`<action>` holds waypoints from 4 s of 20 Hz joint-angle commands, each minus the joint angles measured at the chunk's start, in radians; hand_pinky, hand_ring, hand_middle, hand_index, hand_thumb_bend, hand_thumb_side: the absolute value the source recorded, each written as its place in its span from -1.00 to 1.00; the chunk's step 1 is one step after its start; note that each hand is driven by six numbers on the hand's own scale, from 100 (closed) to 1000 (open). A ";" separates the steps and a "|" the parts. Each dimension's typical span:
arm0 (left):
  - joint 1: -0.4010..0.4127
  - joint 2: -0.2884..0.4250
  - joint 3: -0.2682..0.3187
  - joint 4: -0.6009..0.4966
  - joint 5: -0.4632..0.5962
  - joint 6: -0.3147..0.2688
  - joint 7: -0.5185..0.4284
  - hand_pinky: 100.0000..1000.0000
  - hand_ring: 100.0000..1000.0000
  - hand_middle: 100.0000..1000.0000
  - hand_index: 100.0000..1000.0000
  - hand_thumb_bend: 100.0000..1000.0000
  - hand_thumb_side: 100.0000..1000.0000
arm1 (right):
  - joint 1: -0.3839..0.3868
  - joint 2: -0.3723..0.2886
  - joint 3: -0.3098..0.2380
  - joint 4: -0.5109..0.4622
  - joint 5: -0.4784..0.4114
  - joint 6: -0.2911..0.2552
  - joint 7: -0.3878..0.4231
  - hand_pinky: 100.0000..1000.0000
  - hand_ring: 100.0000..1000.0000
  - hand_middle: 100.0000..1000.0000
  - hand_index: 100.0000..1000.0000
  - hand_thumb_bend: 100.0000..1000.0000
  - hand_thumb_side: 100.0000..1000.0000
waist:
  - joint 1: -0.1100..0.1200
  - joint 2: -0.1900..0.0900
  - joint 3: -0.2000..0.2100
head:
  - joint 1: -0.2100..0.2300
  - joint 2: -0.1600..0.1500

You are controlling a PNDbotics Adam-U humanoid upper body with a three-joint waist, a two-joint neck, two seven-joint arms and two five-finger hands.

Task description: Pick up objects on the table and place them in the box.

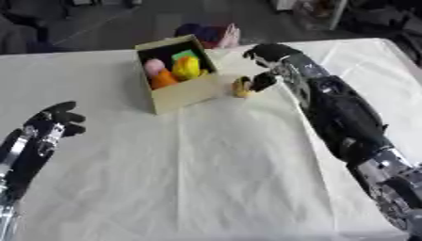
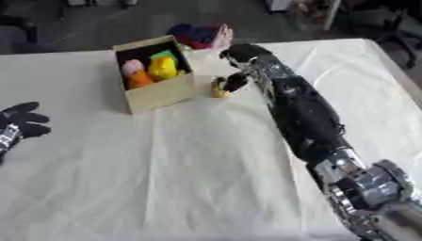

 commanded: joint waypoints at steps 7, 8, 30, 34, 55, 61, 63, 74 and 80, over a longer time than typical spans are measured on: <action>-0.012 0.011 0.008 -0.013 0.000 0.001 0.004 0.61 0.35 0.31 0.78 -1.00 0.67 | -0.001 0.040 -0.041 -0.052 0.131 0.094 0.060 0.61 0.48 0.36 0.50 -0.75 -0.57 | 0.004 0.000 0.010 | -0.006 -0.003; -0.013 0.010 0.008 -0.013 0.001 0.001 0.004 0.61 0.35 0.31 0.78 -1.00 0.67 | 0.002 0.043 -0.043 -0.050 0.146 0.107 0.046 0.61 0.47 0.33 0.48 -0.75 -0.60 | 0.003 0.000 0.011 | -0.006 -0.003; -0.017 0.002 -0.001 -0.011 0.002 0.002 -0.004 0.61 0.34 0.30 0.78 -1.00 0.68 | -0.085 0.128 -0.049 -0.273 0.021 0.164 -0.314 0.42 -0.19 -0.55 -0.42 -1.00 -1.00 | 0.008 -0.005 0.029 | -0.027 -0.003; -0.023 -0.001 -0.006 -0.012 0.004 0.001 -0.007 0.61 0.34 0.30 0.78 -1.00 0.68 | -0.093 0.172 -0.015 -0.206 -0.046 0.133 -0.354 0.43 -0.15 -0.46 -0.32 -1.00 -1.00 | 0.012 -0.002 0.046 | -0.043 -0.003; -0.020 -0.004 -0.001 -0.011 0.002 0.004 -0.004 0.61 0.34 0.30 0.77 -1.00 0.69 | -0.057 0.170 -0.012 -0.260 0.018 0.195 -0.485 0.50 0.11 0.21 0.74 -1.00 -0.50 | 0.008 0.002 0.038 | -0.034 -0.003; -0.013 0.003 0.016 -0.006 -0.010 0.006 0.014 0.62 0.34 0.31 0.78 -1.00 0.69 | 0.044 0.121 -0.049 -0.408 -0.079 0.107 -0.488 0.58 0.18 0.26 0.67 -1.00 -0.49 | -0.011 0.003 0.010 | 0.010 -0.003; -0.012 0.007 0.023 -0.004 -0.014 0.004 0.023 0.62 0.36 0.32 0.78 -1.00 0.69 | 0.097 0.101 -0.056 -0.462 -0.112 0.074 -0.517 0.59 0.21 0.28 0.66 -1.00 -0.40 | -0.020 0.007 -0.002 | 0.030 -0.003; -0.005 0.018 0.034 0.004 -0.026 -0.011 0.069 0.62 0.37 0.34 0.74 -1.00 0.68 | 0.658 -0.015 -0.029 -0.958 -1.039 0.005 -0.482 0.54 0.10 0.15 0.49 -1.00 -0.65 | -0.047 0.021 -0.027 | 0.149 -0.003; 0.001 0.019 0.037 0.007 -0.029 -0.017 0.071 0.62 0.36 0.33 0.72 -1.00 0.67 | 0.789 0.013 -0.068 -1.035 -1.213 0.041 -0.483 0.52 0.06 0.10 0.50 -1.00 -0.41 | -0.045 0.030 -0.030 | 0.157 -0.003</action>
